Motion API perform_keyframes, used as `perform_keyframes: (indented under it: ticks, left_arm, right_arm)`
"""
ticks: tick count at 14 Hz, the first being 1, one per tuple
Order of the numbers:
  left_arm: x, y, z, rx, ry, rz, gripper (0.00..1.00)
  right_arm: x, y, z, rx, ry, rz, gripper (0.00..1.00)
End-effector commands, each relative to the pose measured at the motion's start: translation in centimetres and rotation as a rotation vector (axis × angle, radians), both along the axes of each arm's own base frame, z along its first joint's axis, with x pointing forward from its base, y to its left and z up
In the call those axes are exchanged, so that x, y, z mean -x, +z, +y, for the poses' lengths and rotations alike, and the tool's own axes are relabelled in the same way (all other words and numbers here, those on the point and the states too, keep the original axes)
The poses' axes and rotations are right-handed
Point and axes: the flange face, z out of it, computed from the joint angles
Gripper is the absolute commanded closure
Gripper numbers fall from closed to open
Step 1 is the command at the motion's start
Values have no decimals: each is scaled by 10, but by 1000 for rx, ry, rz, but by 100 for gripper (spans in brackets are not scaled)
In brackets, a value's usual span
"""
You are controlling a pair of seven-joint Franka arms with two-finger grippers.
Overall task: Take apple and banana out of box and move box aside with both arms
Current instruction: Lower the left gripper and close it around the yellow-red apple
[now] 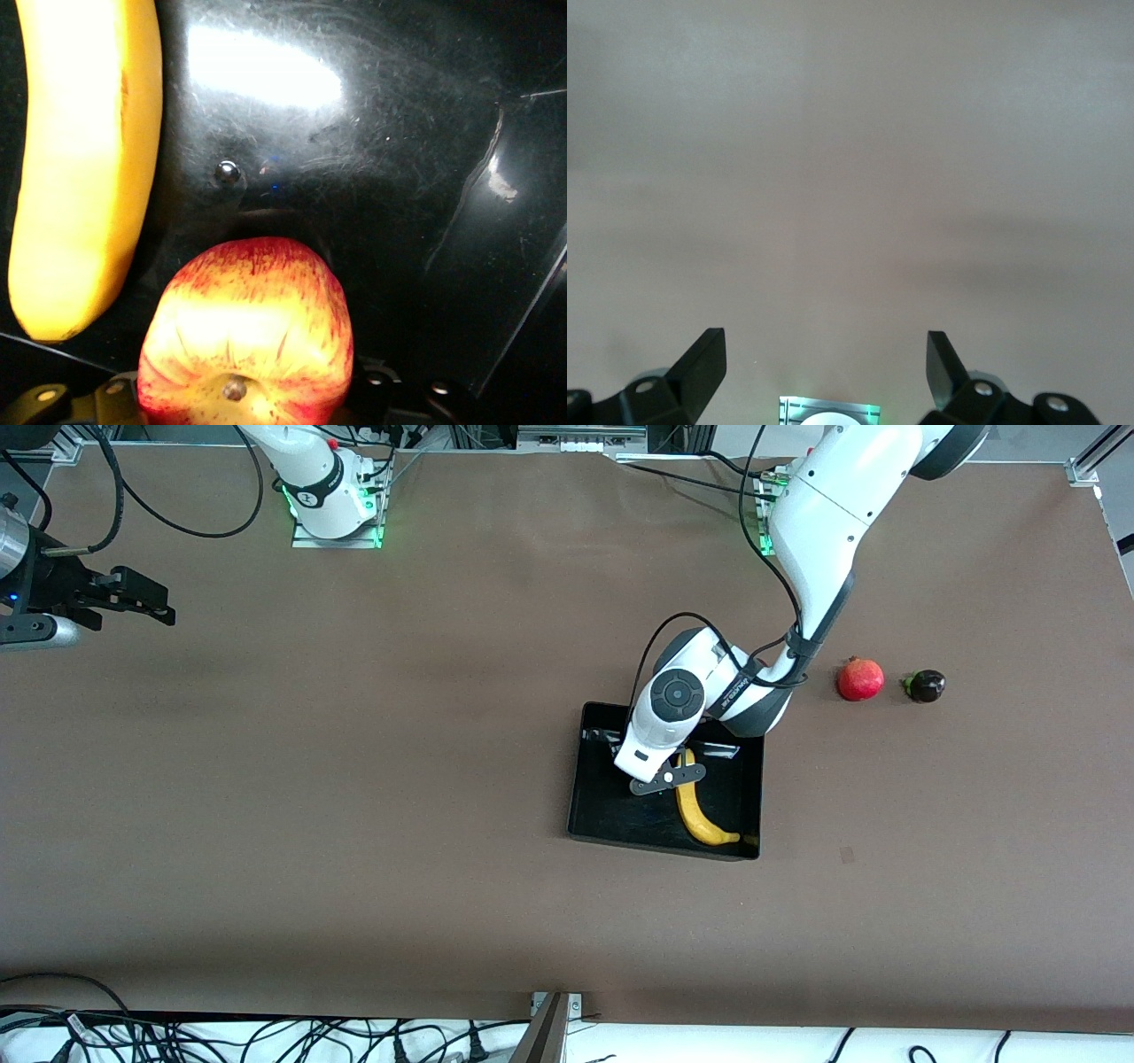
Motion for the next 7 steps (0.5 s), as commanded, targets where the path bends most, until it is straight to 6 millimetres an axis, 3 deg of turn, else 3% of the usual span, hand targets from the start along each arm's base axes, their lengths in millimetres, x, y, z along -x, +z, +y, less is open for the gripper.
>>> perform_keyframes:
  ticks: [1,4,7]
  left_arm:
    - [3,0,-1,6,17,5,100]
    - [1,2,0,6,17,3,100]
    - [-9,32,0,17,27,-30,100]
  right_arm:
    - [0,2,0,-23,14,5,0]
    - [0,2,0,-23,14,5,0]
    - [0,2,-1,-23,14,5,0]
